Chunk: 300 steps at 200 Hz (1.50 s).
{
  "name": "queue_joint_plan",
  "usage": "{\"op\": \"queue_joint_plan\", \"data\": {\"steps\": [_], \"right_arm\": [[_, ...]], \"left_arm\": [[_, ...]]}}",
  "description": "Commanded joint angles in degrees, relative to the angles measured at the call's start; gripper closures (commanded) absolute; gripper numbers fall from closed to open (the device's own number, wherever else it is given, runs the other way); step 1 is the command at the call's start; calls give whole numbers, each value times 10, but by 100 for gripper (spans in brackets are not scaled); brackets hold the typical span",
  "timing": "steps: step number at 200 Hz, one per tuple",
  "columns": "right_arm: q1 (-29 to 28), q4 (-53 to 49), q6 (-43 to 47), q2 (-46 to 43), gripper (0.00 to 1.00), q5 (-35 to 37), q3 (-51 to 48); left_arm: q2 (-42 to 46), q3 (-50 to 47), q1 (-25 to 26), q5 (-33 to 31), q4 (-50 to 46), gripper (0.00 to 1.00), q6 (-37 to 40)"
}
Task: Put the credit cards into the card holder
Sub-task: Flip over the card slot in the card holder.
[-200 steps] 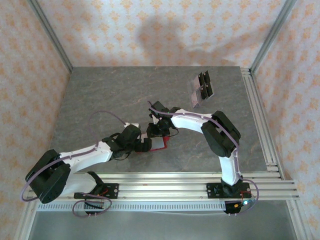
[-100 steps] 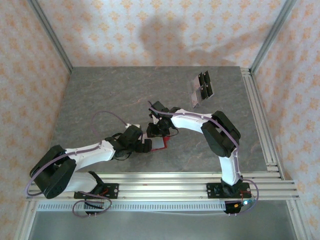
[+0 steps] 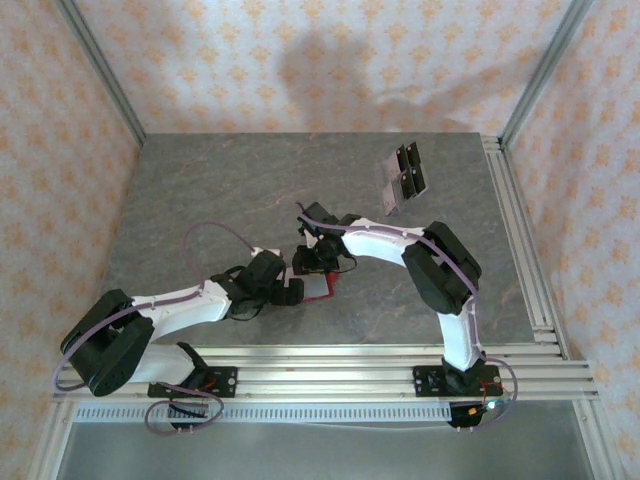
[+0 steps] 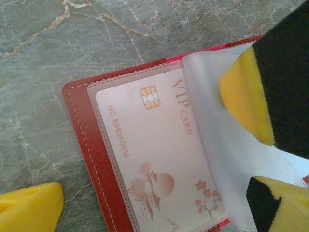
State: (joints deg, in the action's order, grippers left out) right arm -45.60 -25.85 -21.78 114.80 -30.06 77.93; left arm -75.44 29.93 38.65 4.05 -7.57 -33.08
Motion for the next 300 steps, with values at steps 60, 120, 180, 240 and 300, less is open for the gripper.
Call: {"op": "queue_joint_plan", "data": {"steps": [60, 120, 180, 240, 300], "right_arm": [[-2, 7, -11, -15, 64, -12, -7], [3, 14, -19, -26, 61, -13, -13], [21, 51, -63, -76, 53, -8, -45], [24, 79, -96, -108, 52, -7, -90], [24, 121, -124, -86, 52, -36, -111]], "left_arm": [[-17, 9, 14, -10, 28, 1, -3], [-9, -8, 14, -23, 24, 3, -11], [-11, -15, 14, -22, 29, 4, -16], [-17, -18, 15, -21, 37, 4, -18], [-15, -20, 15, -21, 37, 5, -18]]}}
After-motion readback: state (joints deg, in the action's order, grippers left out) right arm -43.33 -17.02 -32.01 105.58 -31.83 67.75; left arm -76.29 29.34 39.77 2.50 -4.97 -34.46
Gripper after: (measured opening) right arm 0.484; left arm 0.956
